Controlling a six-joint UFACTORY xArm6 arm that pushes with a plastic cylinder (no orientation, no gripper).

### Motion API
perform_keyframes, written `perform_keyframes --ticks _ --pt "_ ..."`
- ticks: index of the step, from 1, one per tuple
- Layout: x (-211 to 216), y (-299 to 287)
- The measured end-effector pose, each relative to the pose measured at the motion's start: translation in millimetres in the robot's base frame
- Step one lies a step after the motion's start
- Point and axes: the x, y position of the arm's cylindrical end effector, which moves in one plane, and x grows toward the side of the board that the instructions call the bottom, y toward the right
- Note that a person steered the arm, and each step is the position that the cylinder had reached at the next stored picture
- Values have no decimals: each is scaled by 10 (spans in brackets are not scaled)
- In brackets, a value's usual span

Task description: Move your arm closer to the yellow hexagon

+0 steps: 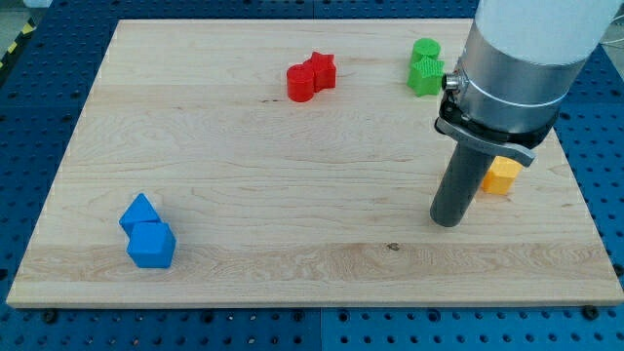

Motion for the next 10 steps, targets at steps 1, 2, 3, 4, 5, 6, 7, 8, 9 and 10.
perform_keyframes --ticks 1,2,3,4,5,6,7,8,9,10 --pt "-7 2" --pt "-7 140" --pt "-7 261" --pt "-7 263" --pt "-21 263" --pt "-21 383" --pt "-21 415" --pt "-21 436" --pt "-21 514" --pt "-7 567"
